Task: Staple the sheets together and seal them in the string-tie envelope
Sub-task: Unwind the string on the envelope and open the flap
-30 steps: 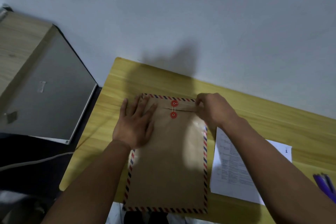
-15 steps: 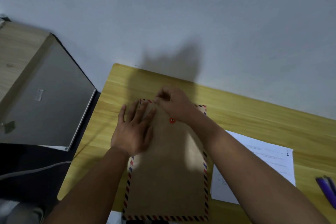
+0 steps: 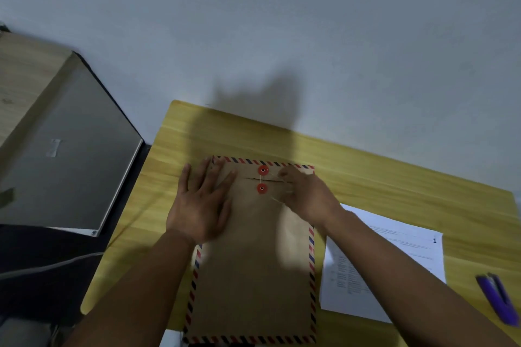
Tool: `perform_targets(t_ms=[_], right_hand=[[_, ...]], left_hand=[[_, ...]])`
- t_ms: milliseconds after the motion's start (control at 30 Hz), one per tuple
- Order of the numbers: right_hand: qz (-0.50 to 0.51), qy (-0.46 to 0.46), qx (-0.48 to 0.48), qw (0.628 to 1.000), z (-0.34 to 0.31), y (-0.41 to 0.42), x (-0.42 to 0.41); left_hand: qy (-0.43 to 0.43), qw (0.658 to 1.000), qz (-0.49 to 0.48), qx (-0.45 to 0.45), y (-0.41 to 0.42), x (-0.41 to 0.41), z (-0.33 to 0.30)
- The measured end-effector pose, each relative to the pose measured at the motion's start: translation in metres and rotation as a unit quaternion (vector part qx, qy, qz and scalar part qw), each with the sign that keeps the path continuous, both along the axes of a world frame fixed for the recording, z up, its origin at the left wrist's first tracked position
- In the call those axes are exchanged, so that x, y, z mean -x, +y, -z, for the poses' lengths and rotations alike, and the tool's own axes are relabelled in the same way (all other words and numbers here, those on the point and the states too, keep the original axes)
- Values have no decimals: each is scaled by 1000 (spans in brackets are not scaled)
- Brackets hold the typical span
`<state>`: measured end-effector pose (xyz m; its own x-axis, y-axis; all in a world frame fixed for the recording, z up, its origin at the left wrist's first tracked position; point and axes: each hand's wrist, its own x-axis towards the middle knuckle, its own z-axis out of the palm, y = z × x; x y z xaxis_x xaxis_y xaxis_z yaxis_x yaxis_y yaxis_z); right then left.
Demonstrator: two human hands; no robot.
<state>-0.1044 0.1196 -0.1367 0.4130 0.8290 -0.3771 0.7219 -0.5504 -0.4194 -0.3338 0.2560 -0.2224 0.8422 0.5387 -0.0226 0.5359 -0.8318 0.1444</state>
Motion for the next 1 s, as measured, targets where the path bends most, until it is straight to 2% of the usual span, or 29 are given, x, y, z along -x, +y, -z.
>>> perform_targets(t_ms=[133, 200, 333, 467, 533, 667, 800, 867, 1000], right_hand=[[-26, -175, 47, 983, -7, 22, -23], [-9, -197, 38, 980, -7, 39, -30], [51, -112, -44, 991, -1, 72, -27], [54, -10, -159, 986, 8, 90, 5], [48, 61, -183, 980, 17, 89, 24], [5, 195, -167, 966, 27, 65, 52], [34, 337, -102, 935, 34, 26, 57], [30, 328, -47, 943, 38, 10, 48], [18, 231, 26, 973, 26, -8, 15]], left_hand=[[-13, 1000, 0, 3, 0, 0, 0], [-17, 1000, 1, 5, 0, 0, -1], [-10, 1000, 2, 0, 0, 0, -3], [-1, 1000, 5, -1, 1, 0, -4], [5, 1000, 7, -3, 1, 0, -3], [1, 1000, 11, 5, 1, 0, -1], [4, 1000, 13, -1, 1, 1, -2], [2, 1000, 11, -4, 2, 1, -1], [0, 1000, 6, -2, 1, 0, -3]])
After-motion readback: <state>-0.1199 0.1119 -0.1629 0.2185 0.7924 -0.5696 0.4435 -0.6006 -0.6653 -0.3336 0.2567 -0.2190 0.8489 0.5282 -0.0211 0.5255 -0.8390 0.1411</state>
